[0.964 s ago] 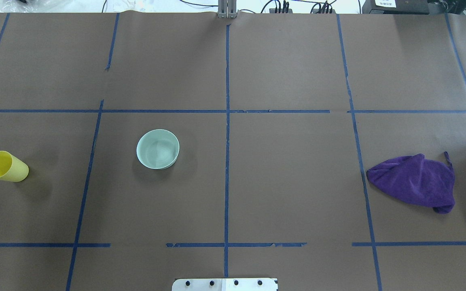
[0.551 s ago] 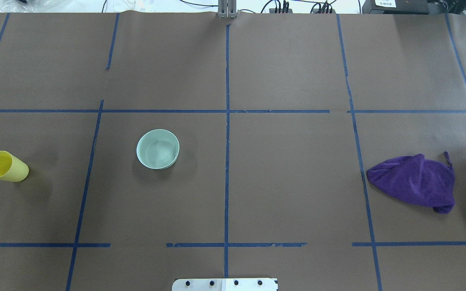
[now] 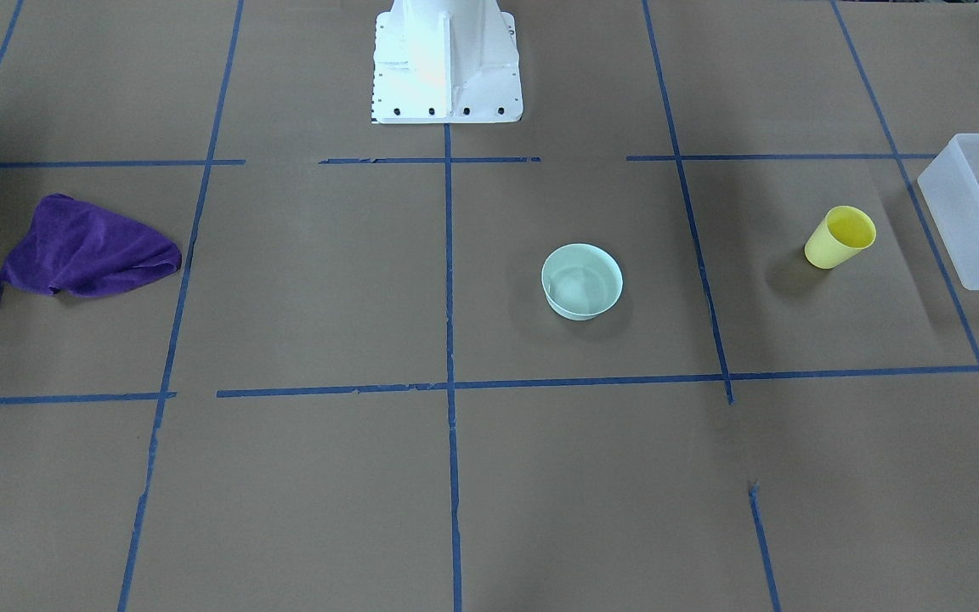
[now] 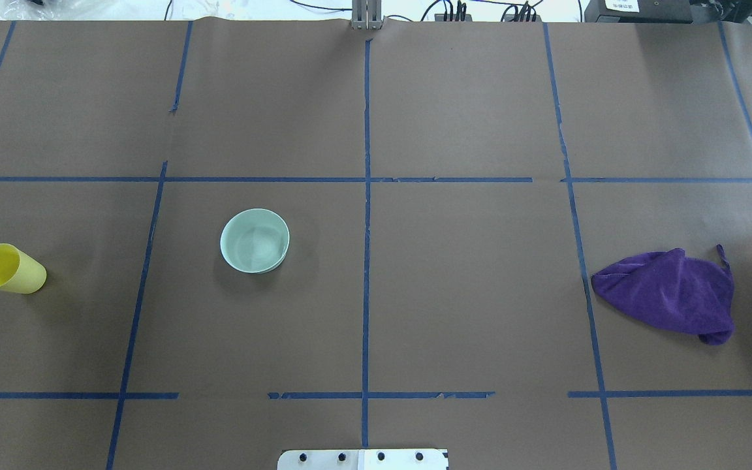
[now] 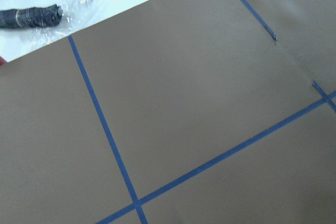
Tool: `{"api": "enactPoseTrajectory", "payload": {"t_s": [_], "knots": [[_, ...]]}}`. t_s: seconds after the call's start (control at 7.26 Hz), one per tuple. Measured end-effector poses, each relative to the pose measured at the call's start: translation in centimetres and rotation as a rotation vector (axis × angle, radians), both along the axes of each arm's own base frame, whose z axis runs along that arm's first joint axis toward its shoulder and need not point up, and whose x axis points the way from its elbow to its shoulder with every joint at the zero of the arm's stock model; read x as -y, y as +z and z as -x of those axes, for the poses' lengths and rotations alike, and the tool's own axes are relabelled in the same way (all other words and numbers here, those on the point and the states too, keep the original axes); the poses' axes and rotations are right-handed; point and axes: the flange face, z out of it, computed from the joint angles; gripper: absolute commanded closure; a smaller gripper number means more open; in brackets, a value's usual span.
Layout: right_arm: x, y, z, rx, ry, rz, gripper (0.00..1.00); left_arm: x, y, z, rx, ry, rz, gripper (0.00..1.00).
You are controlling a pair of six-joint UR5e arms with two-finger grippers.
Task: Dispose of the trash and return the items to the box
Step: 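Move the left gripper toward the yellow cup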
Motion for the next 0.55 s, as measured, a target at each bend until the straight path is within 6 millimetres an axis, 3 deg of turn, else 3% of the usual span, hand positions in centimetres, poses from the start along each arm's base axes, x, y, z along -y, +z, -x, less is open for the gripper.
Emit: {"api": "enactPoseTrajectory", "payload": {"t_s": [0.14,0.41,0.55], "knots": [[0.0,0.1,0.0,0.006,0.008,-0.032,0.00,-0.2,-0.5,-1.9,-0.040,-0.002,-0.023,0.00],[0.1,0.1,0.1,0.012,0.026,-0.042,0.00,-0.9,-1.0,-9.6,-0.116,0.025,0.069,0.00],[0.0,0.1,0.1,0.013,0.029,-0.039,0.00,-2.1,-0.3,-13.4,-0.109,-0.024,0.129,0.06]]}}
